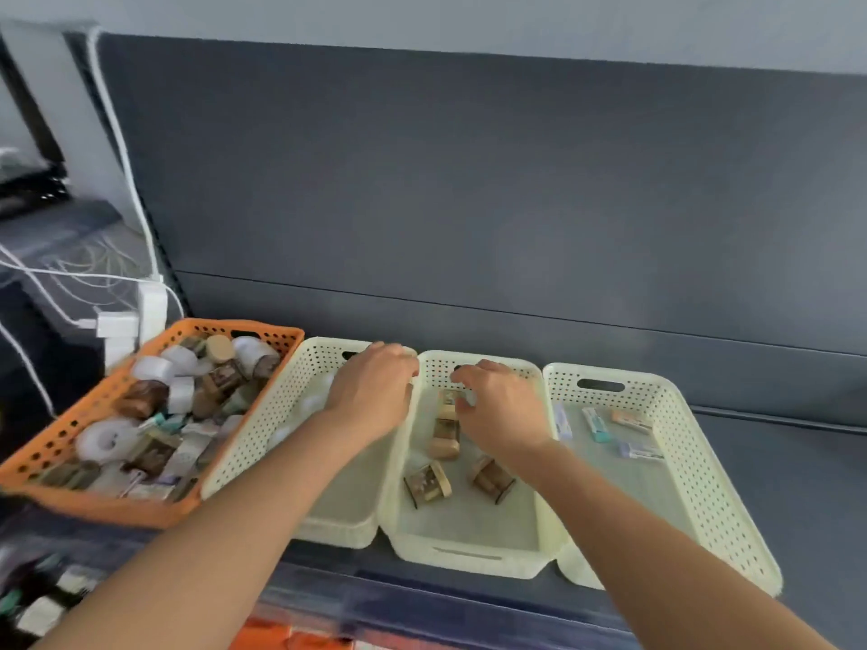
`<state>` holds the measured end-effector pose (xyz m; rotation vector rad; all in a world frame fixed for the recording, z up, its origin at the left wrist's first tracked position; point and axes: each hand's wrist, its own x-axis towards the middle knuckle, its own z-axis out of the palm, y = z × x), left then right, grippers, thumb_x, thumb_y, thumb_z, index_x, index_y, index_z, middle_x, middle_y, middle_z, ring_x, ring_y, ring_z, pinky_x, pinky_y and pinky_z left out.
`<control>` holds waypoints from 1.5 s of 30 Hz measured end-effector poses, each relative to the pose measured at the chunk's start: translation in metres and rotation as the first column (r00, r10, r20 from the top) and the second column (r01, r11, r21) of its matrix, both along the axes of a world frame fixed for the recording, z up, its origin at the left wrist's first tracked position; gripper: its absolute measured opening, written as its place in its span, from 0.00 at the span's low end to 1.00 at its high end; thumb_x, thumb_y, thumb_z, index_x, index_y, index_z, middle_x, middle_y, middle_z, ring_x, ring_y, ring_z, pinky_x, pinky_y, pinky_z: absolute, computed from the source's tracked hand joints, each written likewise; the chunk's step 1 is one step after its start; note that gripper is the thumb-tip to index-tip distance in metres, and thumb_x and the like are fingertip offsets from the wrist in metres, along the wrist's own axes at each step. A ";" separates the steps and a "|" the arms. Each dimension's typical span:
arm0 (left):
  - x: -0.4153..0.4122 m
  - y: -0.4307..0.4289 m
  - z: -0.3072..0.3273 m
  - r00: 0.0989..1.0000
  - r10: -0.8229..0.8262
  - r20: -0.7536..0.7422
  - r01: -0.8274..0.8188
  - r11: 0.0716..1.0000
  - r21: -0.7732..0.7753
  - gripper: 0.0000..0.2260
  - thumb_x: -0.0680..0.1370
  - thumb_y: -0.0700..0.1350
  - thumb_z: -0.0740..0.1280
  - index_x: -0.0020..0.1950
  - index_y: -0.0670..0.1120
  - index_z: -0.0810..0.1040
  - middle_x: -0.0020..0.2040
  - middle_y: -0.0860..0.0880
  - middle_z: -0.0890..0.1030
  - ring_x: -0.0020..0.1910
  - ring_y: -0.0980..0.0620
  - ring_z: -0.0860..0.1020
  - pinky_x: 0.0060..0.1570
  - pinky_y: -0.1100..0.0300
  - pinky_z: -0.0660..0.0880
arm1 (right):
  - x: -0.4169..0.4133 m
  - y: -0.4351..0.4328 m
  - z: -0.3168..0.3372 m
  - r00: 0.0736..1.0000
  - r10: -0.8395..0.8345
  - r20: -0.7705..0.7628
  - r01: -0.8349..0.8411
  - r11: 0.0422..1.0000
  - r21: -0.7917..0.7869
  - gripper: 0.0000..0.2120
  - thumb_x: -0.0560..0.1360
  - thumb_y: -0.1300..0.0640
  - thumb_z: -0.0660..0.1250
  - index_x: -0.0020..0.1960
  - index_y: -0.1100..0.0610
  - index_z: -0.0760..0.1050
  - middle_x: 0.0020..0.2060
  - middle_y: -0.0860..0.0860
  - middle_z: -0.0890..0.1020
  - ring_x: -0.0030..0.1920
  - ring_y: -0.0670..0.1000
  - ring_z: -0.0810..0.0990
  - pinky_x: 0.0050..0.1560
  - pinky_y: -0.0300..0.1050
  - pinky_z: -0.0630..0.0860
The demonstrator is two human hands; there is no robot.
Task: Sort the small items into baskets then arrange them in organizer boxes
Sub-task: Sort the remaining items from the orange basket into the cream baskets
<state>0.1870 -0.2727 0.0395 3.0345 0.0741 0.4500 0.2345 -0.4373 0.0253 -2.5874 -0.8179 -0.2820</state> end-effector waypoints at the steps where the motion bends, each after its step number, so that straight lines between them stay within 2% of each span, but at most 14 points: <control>1: -0.010 0.018 0.001 1.000 0.024 -0.002 -0.024 1.000 0.000 0.10 0.77 0.42 0.62 0.55 0.49 0.79 0.53 0.51 0.77 0.56 0.49 0.73 0.50 0.51 0.75 | -0.007 0.018 0.001 0.999 0.041 -0.004 -0.041 0.999 0.005 0.16 0.75 0.56 0.64 0.61 0.51 0.77 0.54 0.51 0.79 0.57 0.54 0.76 0.50 0.46 0.74; 3: -0.031 0.052 0.002 0.998 0.065 -0.010 -0.065 0.998 0.005 0.11 0.77 0.42 0.62 0.56 0.49 0.79 0.53 0.50 0.77 0.57 0.48 0.73 0.49 0.52 0.74 | -0.023 0.055 0.002 0.993 0.115 -0.009 -0.115 0.993 0.019 0.14 0.75 0.55 0.64 0.60 0.50 0.77 0.54 0.50 0.80 0.57 0.53 0.76 0.52 0.46 0.74; 5: -0.054 0.085 0.004 0.994 0.110 -0.012 -0.110 0.994 0.019 0.11 0.77 0.43 0.62 0.57 0.50 0.79 0.55 0.51 0.77 0.56 0.49 0.74 0.44 0.55 0.74 | -0.039 0.092 0.003 0.983 0.184 -0.018 -0.183 0.983 0.027 0.13 0.75 0.53 0.64 0.59 0.50 0.78 0.54 0.49 0.80 0.58 0.52 0.76 0.54 0.45 0.74; 10: -0.103 0.164 0.002 0.977 0.207 -0.051 -0.206 0.978 0.034 0.09 0.77 0.43 0.62 0.53 0.50 0.80 0.51 0.51 0.78 0.50 0.48 0.75 0.35 0.57 0.72 | -0.075 0.174 0.002 0.938 0.341 -0.063 -0.340 0.940 0.025 0.11 0.76 0.51 0.65 0.56 0.51 0.79 0.52 0.49 0.80 0.56 0.51 0.75 0.51 0.44 0.74; 13: -0.123 0.206 -0.003 0.941 0.277 -0.194 -0.274 0.961 0.042 0.08 0.75 0.40 0.61 0.49 0.49 0.79 0.48 0.49 0.77 0.46 0.47 0.76 0.37 0.54 0.73 | -0.093 0.216 -0.004 0.917 0.385 -0.101 -0.388 0.921 -0.015 0.11 0.76 0.52 0.65 0.55 0.53 0.80 0.50 0.51 0.80 0.55 0.52 0.75 0.53 0.49 0.75; 16: -0.136 0.236 -0.013 0.912 0.264 -0.315 -0.261 0.964 0.053 0.11 0.75 0.38 0.62 0.54 0.50 0.79 0.48 0.48 0.78 0.44 0.48 0.77 0.38 0.55 0.76 | -0.103 0.247 -0.010 0.906 0.394 -0.157 -0.415 0.900 -0.135 0.15 0.75 0.50 0.67 0.60 0.52 0.78 0.54 0.52 0.80 0.59 0.53 0.74 0.56 0.48 0.74; 21: -0.143 0.270 -0.030 0.926 0.162 -0.342 -0.140 0.986 0.090 0.10 0.75 0.39 0.63 0.52 0.50 0.78 0.49 0.50 0.77 0.49 0.49 0.75 0.49 0.52 0.76 | -0.111 0.283 -0.021 0.909 0.336 -0.247 -0.406 0.848 -0.340 0.22 0.73 0.48 0.68 0.65 0.51 0.73 0.57 0.53 0.78 0.61 0.55 0.72 0.59 0.51 0.74; 24: -0.142 0.282 -0.036 0.919 0.147 -0.365 -0.112 0.987 0.115 0.11 0.74 0.37 0.64 0.54 0.47 0.78 0.53 0.49 0.77 0.55 0.48 0.74 0.55 0.52 0.74 | -0.114 0.293 -0.030 0.931 0.319 -0.176 -0.364 0.829 -0.424 0.19 0.73 0.47 0.67 0.62 0.50 0.74 0.55 0.52 0.78 0.59 0.55 0.74 0.57 0.51 0.73; 29: -0.138 0.291 -0.037 0.909 0.201 -0.364 -0.176 0.979 0.102 0.08 0.76 0.36 0.63 0.52 0.45 0.77 0.50 0.47 0.77 0.51 0.47 0.76 0.49 0.51 0.78 | -0.113 0.297 -0.037 0.942 0.298 -0.152 -0.333 0.878 -0.344 0.10 0.72 0.50 0.69 0.52 0.48 0.76 0.50 0.50 0.79 0.56 0.53 0.73 0.54 0.48 0.70; 32: -0.135 0.296 -0.033 0.916 0.206 -0.345 -0.213 0.977 0.018 0.06 0.77 0.38 0.64 0.51 0.46 0.77 0.49 0.47 0.78 0.47 0.49 0.78 0.47 0.52 0.79 | -0.109 0.292 -0.038 0.943 0.287 -0.166 -0.322 0.915 -0.244 0.07 0.72 0.51 0.69 0.49 0.47 0.76 0.49 0.48 0.79 0.56 0.51 0.72 0.52 0.45 0.70; 36: -0.129 0.302 -0.018 0.915 0.223 -0.336 -0.312 0.919 -0.240 0.11 0.75 0.40 0.68 0.56 0.50 0.77 0.52 0.50 0.78 0.49 0.51 0.77 0.50 0.54 0.77 | -0.104 0.281 -0.032 0.953 0.275 -0.128 -0.284 0.957 -0.062 0.09 0.72 0.50 0.69 0.51 0.49 0.78 0.49 0.47 0.80 0.56 0.51 0.72 0.51 0.41 0.69; 40: -0.112 0.280 0.001 0.973 0.168 -0.160 -0.224 0.861 -0.456 0.11 0.72 0.44 0.73 0.50 0.55 0.76 0.47 0.57 0.76 0.46 0.56 0.75 0.39 0.64 0.69 | -0.095 0.257 -0.019 0.981 0.185 -0.055 -0.176 0.976 0.131 0.11 0.70 0.49 0.72 0.50 0.51 0.80 0.49 0.48 0.81 0.54 0.50 0.73 0.52 0.44 0.72; 42: -0.098 0.255 0.008 0.989 0.129 -0.072 -0.147 0.831 -0.536 0.11 0.71 0.45 0.74 0.49 0.54 0.76 0.43 0.60 0.75 0.44 0.57 0.75 0.37 0.66 0.68 | -0.085 0.237 -0.014 0.995 0.096 -0.038 -0.088 0.979 0.182 0.10 0.70 0.49 0.72 0.49 0.51 0.80 0.48 0.48 0.82 0.53 0.51 0.74 0.49 0.43 0.71; 45: -0.074 0.212 0.008 0.996 0.081 -0.033 -0.083 0.759 -0.646 0.11 0.72 0.46 0.73 0.52 0.52 0.78 0.45 0.57 0.76 0.44 0.54 0.78 0.43 0.55 0.78 | -0.065 0.199 -0.010 0.996 -0.040 -0.074 0.051 0.986 0.158 0.11 0.70 0.47 0.71 0.50 0.50 0.80 0.49 0.46 0.82 0.54 0.50 0.74 0.48 0.42 0.70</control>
